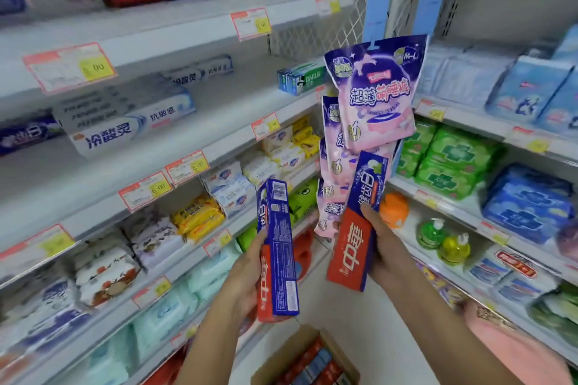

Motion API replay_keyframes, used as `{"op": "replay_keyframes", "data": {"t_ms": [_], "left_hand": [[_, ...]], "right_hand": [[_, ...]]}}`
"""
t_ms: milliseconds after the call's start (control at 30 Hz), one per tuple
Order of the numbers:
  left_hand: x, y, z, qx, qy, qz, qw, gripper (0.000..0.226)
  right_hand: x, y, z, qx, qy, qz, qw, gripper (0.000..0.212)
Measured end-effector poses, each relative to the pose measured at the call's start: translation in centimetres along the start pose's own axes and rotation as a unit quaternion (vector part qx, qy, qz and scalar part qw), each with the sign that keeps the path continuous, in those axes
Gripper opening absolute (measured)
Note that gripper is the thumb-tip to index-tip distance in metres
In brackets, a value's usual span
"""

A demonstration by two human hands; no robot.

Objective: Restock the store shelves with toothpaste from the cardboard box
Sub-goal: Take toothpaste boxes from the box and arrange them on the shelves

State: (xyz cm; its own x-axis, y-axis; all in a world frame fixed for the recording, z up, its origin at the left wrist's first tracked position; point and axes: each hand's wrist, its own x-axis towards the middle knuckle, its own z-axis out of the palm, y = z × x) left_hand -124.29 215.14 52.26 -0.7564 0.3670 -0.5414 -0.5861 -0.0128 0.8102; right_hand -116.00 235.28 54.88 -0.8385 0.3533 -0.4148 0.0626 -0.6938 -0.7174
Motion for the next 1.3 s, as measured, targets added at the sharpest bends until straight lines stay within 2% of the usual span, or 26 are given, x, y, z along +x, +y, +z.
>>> {"op": "replay_keyframes", "data": {"t_ms": [100,200,367,500,633,800,933,1033,1200,1300], "left_hand": [[-0.3,1.3,0.1,-0.004,-0.035,0.003,0.999,0.034],[-0.7,2.3,0.4,-0.014,-0.066,0.033,0.997,0.042],[-1.0,3.4,0.8,0.030,-0.071,0.064,0.995,0.047],[-1.0,3.9,1.1,0.050,-0.093,0.071,0.992,0.060],[-1.0,4.3,1.6,0.060,-0.082,0.048,0.994,0.040],[-0.7,3.6,2.5,0.104,-0.040,0.094,0.989,0.047],[-1.3,3.3,3.5,0.120,-0.003,0.104,0.987,0.041],[-2.5,3.5,3.6,0.088,0.000,0.089,0.992,0.038],[-4.1,5.5,3.2,0.033,-0.015,0.083,0.996,0.051],[-5.8,7.2,2.5,0.075,-0.023,0.099,0.992,0.060]], "right_hand": [[-0.8,-0.5,0.2,-0.011,-0.001,-0.002,1.000,0.045],[-1.5,-1.0,0.4,-0.031,0.005,0.007,0.999,0.054],[-2.1,-1.6,0.9,-0.065,0.019,0.004,0.998,0.060],[-2.6,-1.7,1.8,-0.114,0.004,0.008,0.993,0.051],[-3.0,-1.2,3.5,-0.165,0.003,0.008,0.986,0.037],[-3.4,0.0,6.6,-0.228,-0.019,0.015,0.973,0.041],[-3.2,1.6,8.2,-0.277,-0.015,-0.045,0.960,0.036],[-3.1,2.3,9.1,-0.302,-0.024,-0.060,0.951,0.035],[-3.4,2.7,10.7,-0.339,-0.060,-0.079,0.935,0.042],[-3.6,2.7,12.0,-0.358,-0.071,-0.102,0.926,0.045]]}}
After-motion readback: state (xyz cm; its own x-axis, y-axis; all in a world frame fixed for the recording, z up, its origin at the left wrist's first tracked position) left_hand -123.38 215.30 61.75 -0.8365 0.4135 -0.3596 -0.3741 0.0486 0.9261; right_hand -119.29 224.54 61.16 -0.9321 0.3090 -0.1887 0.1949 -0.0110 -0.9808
